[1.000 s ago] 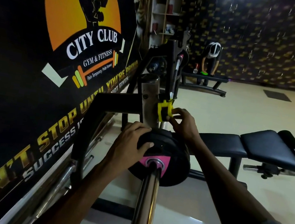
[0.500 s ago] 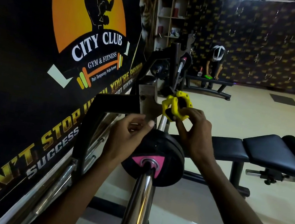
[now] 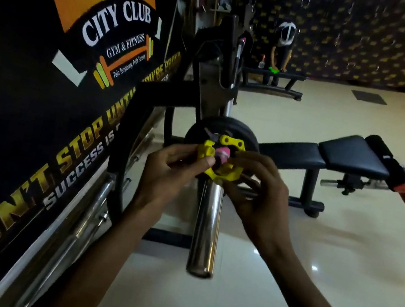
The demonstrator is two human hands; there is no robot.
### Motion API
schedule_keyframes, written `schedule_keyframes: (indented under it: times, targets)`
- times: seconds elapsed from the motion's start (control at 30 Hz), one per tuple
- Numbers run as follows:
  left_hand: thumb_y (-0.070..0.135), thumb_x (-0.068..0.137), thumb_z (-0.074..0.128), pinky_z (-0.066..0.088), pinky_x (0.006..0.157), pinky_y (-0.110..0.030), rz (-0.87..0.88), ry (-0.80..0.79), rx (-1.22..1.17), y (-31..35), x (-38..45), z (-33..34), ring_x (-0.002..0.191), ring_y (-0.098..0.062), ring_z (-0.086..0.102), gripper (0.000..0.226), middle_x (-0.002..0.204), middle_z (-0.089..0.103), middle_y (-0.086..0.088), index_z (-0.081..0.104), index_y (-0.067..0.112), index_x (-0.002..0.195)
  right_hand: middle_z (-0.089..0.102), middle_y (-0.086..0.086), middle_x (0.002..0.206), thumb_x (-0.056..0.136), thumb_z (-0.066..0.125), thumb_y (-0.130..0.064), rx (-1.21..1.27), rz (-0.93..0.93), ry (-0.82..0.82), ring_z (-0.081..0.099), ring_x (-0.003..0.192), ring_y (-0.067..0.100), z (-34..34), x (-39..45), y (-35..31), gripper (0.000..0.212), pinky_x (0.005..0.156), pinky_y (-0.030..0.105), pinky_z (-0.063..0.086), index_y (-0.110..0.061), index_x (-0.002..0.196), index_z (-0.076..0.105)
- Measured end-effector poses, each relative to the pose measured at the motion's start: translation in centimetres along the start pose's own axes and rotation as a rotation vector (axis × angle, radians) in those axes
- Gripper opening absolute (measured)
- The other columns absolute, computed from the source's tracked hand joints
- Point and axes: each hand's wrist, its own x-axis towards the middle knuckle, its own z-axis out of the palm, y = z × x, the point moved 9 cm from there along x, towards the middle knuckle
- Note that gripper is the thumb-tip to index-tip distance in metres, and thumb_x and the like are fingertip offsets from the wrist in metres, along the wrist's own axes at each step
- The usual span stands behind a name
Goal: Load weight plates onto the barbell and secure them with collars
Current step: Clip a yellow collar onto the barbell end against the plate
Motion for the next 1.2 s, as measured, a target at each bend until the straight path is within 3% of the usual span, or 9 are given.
schedule_keyframes:
  times: [0.1, 0.2, 0.3, 0.47, 0.67, 0.93, 1.1, 1.2]
  targets:
    - [0.038, 0.083, 0.084, 0.055, 0.102, -0.041, -0.013, -0.095, 0.014, -1.0, -4.3, -1.6, 0.114, -0.012, 0.073, 0.037, 0.115, 0.079, 0.005, 0.079, 0.026, 0.118, 0.057, -0.002, 0.131, 0.083, 0.086, -0.021, 0.117, 0.189, 0.086, 0.067, 0.114, 0.013, -1.4, -4.1, -0.5, 0.05, 0.081, 0.024, 0.062, -0.021, 0.128, 0.064]
    - [0.033, 0.085, 0.083, 0.057, 0.102, -0.035, -0.017, -0.169, 0.02, -1.9, -8.8, -2.3, 0.115, -0.012, 0.072, 0.035, 0.116, 0.079, 0.006, 0.078, 0.027, 0.12, 0.067, -0.015, 0.13, 0.089, 0.079, -0.028, 0.218, 0.39, -0.039, 0.068, 0.117, 0.005, -0.4, -8.1, -0.7, 0.05, 0.085, 0.035, 0.064, -0.032, 0.136, 0.062]
    - [0.025, 0.091, 0.08, 0.056, 0.099, -0.024, 0.015, -0.245, 0.022, -2.3, -12.4, -2.8, 0.119, -0.011, 0.071, 0.037, 0.121, 0.077, 0.005, 0.074, 0.022, 0.127, 0.071, -0.014, 0.129, 0.093, 0.072, -0.032, 0.27, 0.486, -0.16, 0.069, 0.119, 0.008, 0.5, -11.7, -2.0, 0.049, 0.095, 0.043, 0.061, -0.032, 0.141, 0.061]
    - [0.012, 0.094, 0.074, 0.057, 0.097, -0.026, -0.027, -0.299, 0.054, -4.9, -16.1, -2.9, 0.122, -0.012, 0.069, 0.044, 0.126, 0.075, 0.004, 0.066, 0.014, 0.137, 0.07, -0.007, 0.134, 0.098, 0.067, -0.02, 0.271, 0.528, -0.206, 0.068, 0.122, 0.012, 0.7, -16.1, -3.5, 0.049, 0.099, 0.045, 0.059, -0.023, 0.145, 0.058]
    - [0.008, 0.093, 0.074, 0.055, 0.102, -0.023, -0.044, -0.255, 0.147, -7.6, -17.4, -2.7, 0.123, -0.003, 0.065, 0.049, 0.131, 0.072, 0.007, 0.063, 0.013, 0.141, 0.068, -0.006, 0.137, 0.096, 0.069, -0.006, 0.185, 0.584, -0.17, 0.063, 0.128, 0.007, 1.3, -18.7, -2.0, 0.053, 0.106, 0.045, 0.055, -0.021, 0.146, 0.057]
    - [0.005, 0.091, 0.075, 0.053, 0.103, -0.027, -0.053, -0.227, 0.234, -8.6, -14.3, -2.6, 0.121, -0.004, 0.066, 0.044, 0.126, 0.074, 0.008, 0.068, 0.014, 0.134, 0.072, -0.002, 0.131, 0.086, 0.08, -0.01, 0.136, 0.541, -0.074, 0.065, 0.125, 0.006, 1.1, -16.1, 0.4, 0.052, 0.108, 0.039, 0.054, -0.015, 0.136, 0.067]
    - [0.0, 0.088, 0.077, 0.053, 0.094, -0.012, -0.023, -0.175, 0.324, -9.1, -10.7, -2.6, 0.11, 0.006, 0.068, 0.041, 0.115, 0.075, 0.013, 0.072, 0.019, 0.125, 0.075, -0.008, 0.123, 0.088, 0.08, -0.017, 0.034, 0.484, -0.076, 0.067, 0.117, 0.0, 1.1, -12.3, 2.8, 0.038, 0.1, 0.02, 0.053, -0.017, 0.125, 0.074]
    - [0.001, 0.086, 0.079, 0.053, 0.092, -0.012, 0.013, -0.119, 0.357, -9.1, -7.6, -2.4, 0.105, 0.005, 0.069, 0.045, 0.11, 0.076, 0.012, 0.071, 0.017, 0.128, 0.074, -0.005, 0.12, 0.09, 0.078, -0.02, -0.051, 0.432, -0.105, 0.067, 0.113, 0.005, 1.9, -9.2, 4.5, 0.034, 0.094, 0.014, 0.052, -0.017, 0.124, 0.074]
